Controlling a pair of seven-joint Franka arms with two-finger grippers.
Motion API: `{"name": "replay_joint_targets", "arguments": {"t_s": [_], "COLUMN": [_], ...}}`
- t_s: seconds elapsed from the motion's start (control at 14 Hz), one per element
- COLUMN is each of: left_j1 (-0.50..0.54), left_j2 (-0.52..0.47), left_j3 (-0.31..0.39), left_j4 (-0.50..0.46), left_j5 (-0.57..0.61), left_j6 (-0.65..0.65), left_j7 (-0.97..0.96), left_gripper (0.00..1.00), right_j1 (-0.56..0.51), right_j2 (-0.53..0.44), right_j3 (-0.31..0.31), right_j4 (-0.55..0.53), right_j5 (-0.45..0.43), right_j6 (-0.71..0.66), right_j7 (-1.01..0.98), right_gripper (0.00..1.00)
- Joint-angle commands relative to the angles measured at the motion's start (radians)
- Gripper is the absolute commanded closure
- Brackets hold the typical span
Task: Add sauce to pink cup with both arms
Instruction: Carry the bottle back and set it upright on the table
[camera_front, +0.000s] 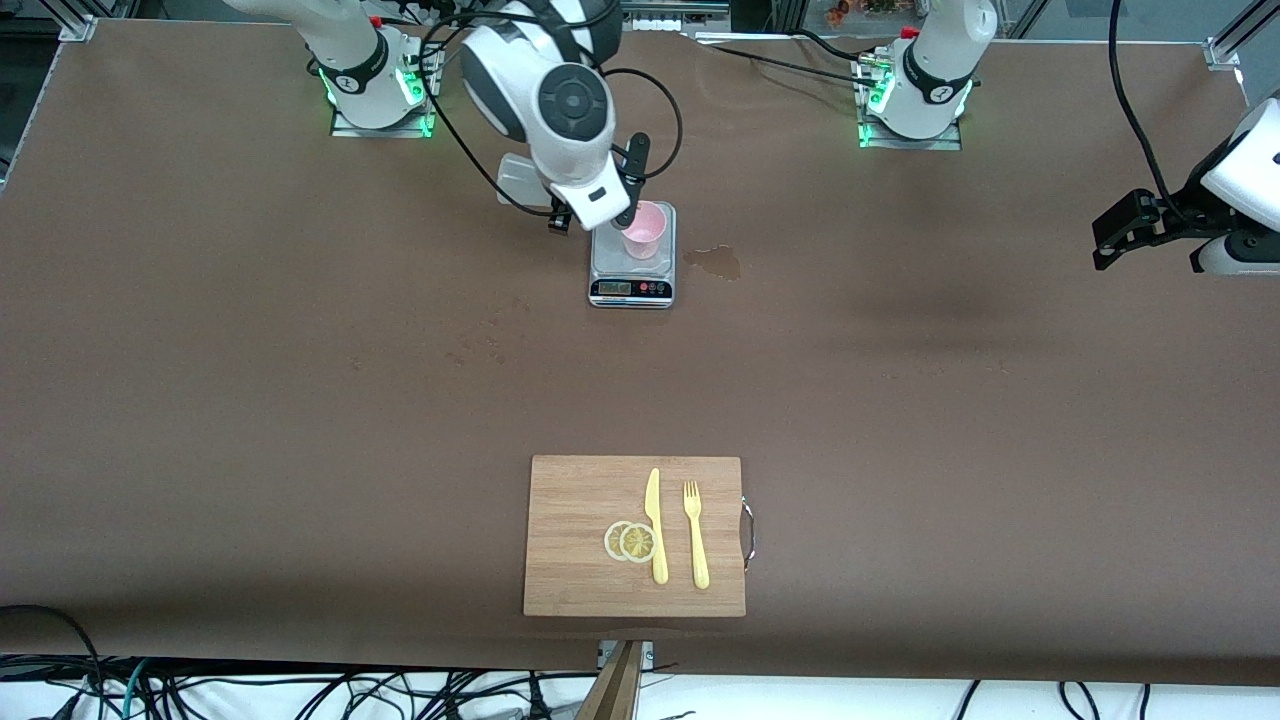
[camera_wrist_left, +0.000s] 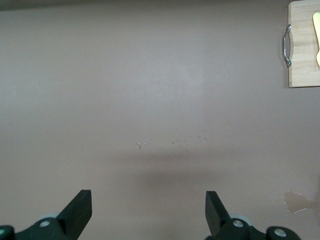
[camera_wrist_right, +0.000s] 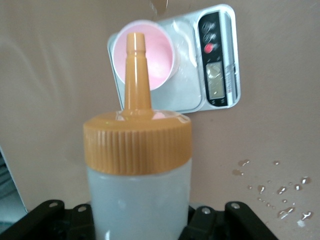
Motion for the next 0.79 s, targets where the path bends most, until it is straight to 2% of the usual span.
{"name": "replay_joint_targets", "arguments": {"t_s": [0.0,0.43,0.72], "left_j1": [0.002,0.002,0.002], "left_j2": [-0.011,-0.008,-0.008], "left_j3": [0.006,0.006,0.006], "left_j4": [-0.016,-0.015,-0.013], "left_j5": [-0.016,-0.016,-0.016], "left_j6": [0.015,0.021,0.021], "left_j7": [0.027,0.027,0.028], "left_gripper": [0.00,0.00,0.00], "right_j1": [-0.072,-0.236,-0.330], "right_j2": [-0.079,-0.160,-0.154], "right_j3": [-0.028,-0.198,-0.355], "right_j4": [0.001,0.009,0.010], "right_j5": [0.100,0.368,0.569], "right_j6": [-0.021,-0.056,-0.161], "right_j7": [-0.120,-0.458,-0.756], "right_gripper": [0.87,0.87,0.87]}}
